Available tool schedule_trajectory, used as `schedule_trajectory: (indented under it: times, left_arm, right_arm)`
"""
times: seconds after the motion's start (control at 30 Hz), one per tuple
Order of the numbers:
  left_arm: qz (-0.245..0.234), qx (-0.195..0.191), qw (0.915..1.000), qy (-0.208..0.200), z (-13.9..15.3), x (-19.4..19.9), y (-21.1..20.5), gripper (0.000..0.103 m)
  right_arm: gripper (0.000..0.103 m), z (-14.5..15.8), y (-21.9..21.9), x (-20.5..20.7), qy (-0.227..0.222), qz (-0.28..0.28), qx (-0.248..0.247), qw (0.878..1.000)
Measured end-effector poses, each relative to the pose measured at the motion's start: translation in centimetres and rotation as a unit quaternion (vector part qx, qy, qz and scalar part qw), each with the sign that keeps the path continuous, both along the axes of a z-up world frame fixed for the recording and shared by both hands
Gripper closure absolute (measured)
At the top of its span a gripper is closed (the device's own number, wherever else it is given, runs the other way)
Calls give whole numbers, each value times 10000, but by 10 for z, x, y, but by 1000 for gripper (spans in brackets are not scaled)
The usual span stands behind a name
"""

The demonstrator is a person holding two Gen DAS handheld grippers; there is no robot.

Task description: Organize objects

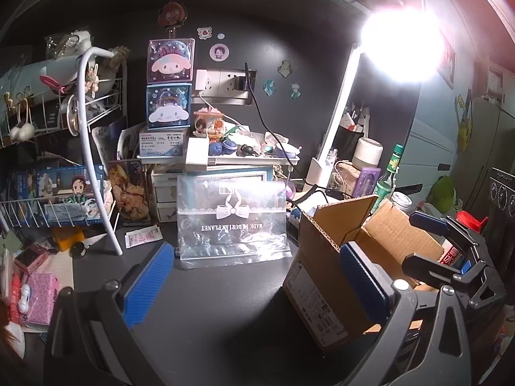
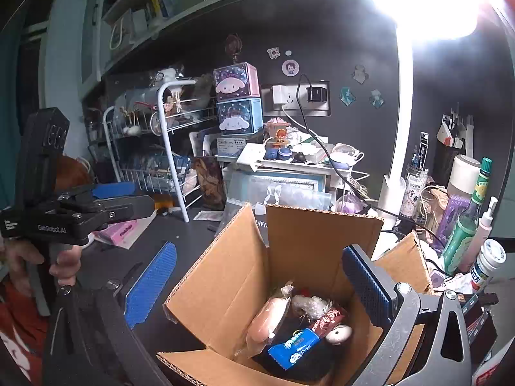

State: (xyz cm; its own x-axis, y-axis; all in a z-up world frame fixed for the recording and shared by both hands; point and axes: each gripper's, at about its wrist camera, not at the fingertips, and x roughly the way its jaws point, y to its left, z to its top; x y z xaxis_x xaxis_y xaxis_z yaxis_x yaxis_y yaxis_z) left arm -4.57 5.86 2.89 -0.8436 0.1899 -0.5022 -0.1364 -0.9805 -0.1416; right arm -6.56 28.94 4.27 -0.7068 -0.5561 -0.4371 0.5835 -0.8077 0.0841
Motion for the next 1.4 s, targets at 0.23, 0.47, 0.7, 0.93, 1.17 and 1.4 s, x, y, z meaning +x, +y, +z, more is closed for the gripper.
schedule_trajectory:
  times: [0.23,0.47,0.7,0.93,1.17,1.4]
  left_arm:
    - [61,-2,10000,-13,-2,-4,0,1]
    - [84,-26,10000,-36,-4,-5,-1,1]
    - [107,-63,9999,-27,-4,-4,-1,1]
    - [107,-70,9999,-14,-4,-3,0,1]
    - [118,-80,9999,-19,-4,-2,0,1]
    - [96,-72,9999,14,-3,-1,-1,1]
  right_arm:
    - [0,1,3,-4,-34,86,-121,9999]
    - [0,1,3,-4,-36,60,-218,9997]
    - [0,2,5,-3,-21,45,-267,9996]
    - [0,2,5,-1,-17,39,-263,9996]
    - [0,3,5,0,-15,39,-263,9996]
    - [0,3,6,0,-16,55,-276,9996]
